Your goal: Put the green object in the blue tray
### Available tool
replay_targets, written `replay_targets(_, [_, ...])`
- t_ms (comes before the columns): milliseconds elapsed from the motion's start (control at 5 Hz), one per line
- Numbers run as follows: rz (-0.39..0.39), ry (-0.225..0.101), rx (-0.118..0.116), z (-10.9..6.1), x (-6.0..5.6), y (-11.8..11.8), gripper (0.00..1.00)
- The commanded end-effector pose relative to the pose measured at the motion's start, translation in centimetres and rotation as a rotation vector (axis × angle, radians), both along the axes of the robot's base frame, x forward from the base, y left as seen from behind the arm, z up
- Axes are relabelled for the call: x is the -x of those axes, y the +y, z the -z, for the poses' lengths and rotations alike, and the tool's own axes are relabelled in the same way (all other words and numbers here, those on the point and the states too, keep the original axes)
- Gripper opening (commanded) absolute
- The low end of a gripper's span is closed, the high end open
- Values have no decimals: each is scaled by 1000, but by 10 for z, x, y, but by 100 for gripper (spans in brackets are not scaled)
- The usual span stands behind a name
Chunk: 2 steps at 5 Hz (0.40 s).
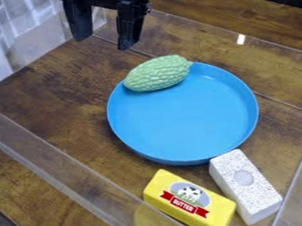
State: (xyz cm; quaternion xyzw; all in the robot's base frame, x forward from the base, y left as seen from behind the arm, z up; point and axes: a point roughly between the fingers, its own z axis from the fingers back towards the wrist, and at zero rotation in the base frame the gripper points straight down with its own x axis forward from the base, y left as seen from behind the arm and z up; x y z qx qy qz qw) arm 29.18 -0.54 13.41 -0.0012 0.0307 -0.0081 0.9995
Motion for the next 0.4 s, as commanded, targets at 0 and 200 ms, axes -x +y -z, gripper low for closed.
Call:
replay_targets(0, [93, 8, 0, 6, -6, -2, 100])
replay_targets(200, [249, 3, -3, 13, -18, -6, 100])
